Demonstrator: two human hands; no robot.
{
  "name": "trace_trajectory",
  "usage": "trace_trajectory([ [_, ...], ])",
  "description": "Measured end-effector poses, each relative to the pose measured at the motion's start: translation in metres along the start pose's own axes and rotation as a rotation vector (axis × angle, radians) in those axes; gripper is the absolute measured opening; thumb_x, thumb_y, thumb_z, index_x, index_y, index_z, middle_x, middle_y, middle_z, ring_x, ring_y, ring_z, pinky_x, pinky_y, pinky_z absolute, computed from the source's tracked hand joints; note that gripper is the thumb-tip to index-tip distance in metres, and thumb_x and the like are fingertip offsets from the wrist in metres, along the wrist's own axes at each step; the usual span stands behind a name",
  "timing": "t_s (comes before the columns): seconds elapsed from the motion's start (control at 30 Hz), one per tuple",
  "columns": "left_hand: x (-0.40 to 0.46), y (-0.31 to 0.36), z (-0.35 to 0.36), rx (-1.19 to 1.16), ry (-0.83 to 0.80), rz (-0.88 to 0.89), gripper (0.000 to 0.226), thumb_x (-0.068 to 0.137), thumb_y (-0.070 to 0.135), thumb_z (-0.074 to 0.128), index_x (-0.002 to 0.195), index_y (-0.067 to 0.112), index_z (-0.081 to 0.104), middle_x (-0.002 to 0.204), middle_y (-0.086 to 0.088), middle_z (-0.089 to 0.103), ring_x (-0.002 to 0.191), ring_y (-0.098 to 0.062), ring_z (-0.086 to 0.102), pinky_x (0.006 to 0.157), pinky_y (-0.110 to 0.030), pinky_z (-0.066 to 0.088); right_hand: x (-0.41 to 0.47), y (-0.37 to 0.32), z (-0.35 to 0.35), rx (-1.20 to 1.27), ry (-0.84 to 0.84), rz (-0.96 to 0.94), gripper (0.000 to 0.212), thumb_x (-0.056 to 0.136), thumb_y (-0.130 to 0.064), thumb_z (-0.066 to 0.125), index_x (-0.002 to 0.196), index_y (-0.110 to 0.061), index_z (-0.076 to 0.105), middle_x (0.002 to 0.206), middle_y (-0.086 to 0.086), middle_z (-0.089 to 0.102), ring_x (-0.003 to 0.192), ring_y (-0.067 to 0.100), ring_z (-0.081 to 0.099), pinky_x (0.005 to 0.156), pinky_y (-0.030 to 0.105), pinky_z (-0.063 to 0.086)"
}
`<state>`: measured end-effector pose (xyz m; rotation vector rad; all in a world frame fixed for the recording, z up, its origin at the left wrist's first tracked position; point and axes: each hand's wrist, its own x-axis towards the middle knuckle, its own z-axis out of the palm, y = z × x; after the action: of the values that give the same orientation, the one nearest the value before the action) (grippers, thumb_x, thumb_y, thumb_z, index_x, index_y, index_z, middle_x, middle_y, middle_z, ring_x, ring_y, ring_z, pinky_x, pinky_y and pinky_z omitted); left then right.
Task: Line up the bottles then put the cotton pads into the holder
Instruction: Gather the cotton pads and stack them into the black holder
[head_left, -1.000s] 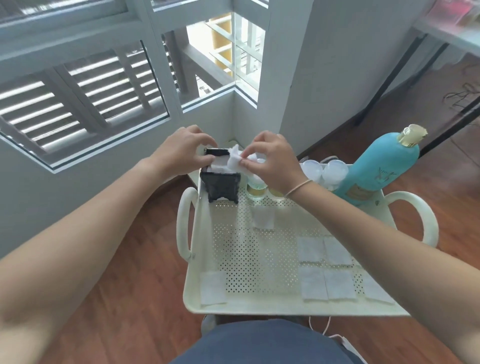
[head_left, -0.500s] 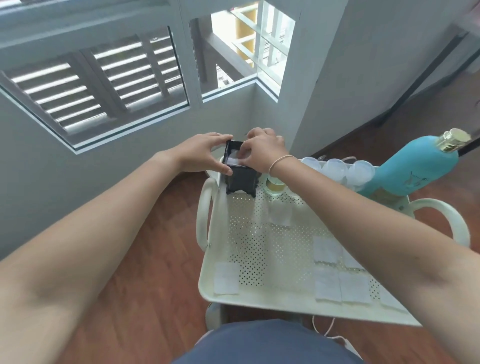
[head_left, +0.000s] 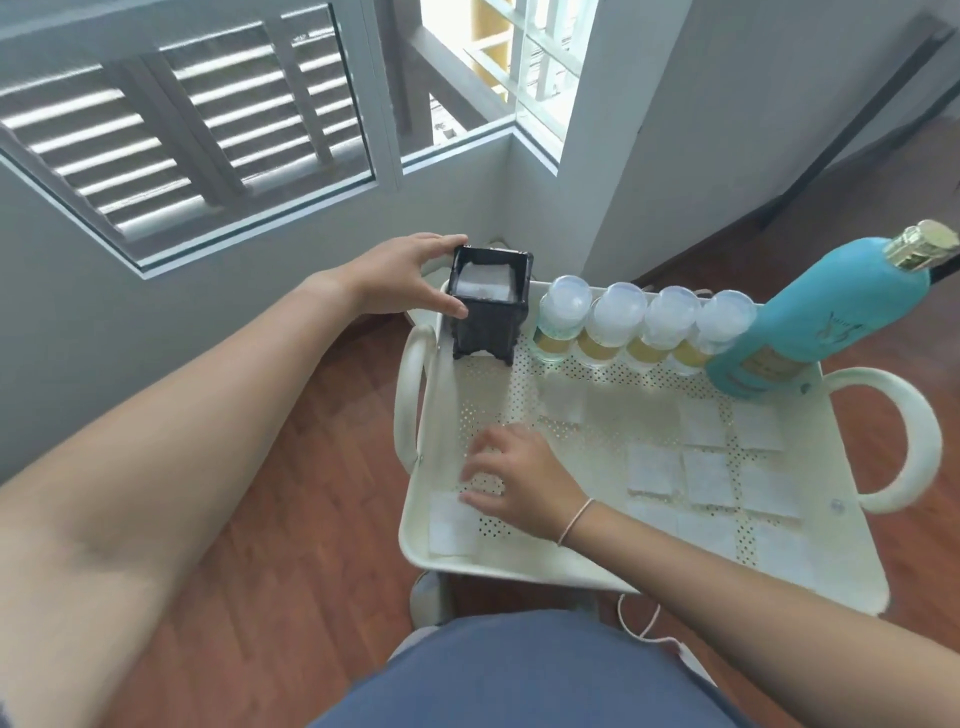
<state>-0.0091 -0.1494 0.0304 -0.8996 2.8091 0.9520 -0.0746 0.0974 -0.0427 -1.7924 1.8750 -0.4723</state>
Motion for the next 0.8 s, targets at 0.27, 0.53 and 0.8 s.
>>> trace_trajectory([
  [0.27, -0.002, 0.002, 0.000, -0.003, -0.010, -0.012, 0.087, 0.070, 0.046, 0.073, 0.142, 0.031, 0.027, 0.147, 0.004, 0.036, 0.131, -0.016, 0.035, 0.097, -0.022, 0.023, 0.005, -0.001, 0.028, -0.250, -0.154, -0.092, 0.023, 0.075, -0.033, 0.062, 0.092, -0.017, 0.064, 0.113, 0.007, 0.056, 0.106, 0.029, 0.046, 0.088, 0.042, 0.031],
  [0.53, -0.004, 0.004, -0.001, -0.001, -0.022, -0.029, 0.087, 0.070, 0.045, 0.073, 0.142, 0.031, 0.026, 0.147, 0.004, 0.036, 0.132, -0.016, 0.035, 0.097, -0.022, 0.023, 0.001, -0.007, 0.033, -0.255, 0.042, -0.117, 0.004, 0.066, -0.016, 0.067, 0.062, -0.017, 0.067, 0.082, 0.004, 0.066, 0.078, 0.030, 0.061, 0.069, 0.041, 0.047],
  [0.8, -0.014, 0.015, 0.000, 0.076, 0.035, 0.006, 0.092, 0.071, 0.048, 0.072, 0.144, 0.030, 0.019, 0.148, 0.002, 0.026, 0.134, -0.018, 0.025, 0.104, -0.028, 0.020, -0.030, 0.024, -0.011, -0.078, 0.209, 0.119, 0.009, 0.074, -0.029, 0.071, 0.075, -0.020, 0.071, 0.090, 0.004, 0.065, 0.089, 0.025, 0.056, 0.076, 0.035, 0.034],
])
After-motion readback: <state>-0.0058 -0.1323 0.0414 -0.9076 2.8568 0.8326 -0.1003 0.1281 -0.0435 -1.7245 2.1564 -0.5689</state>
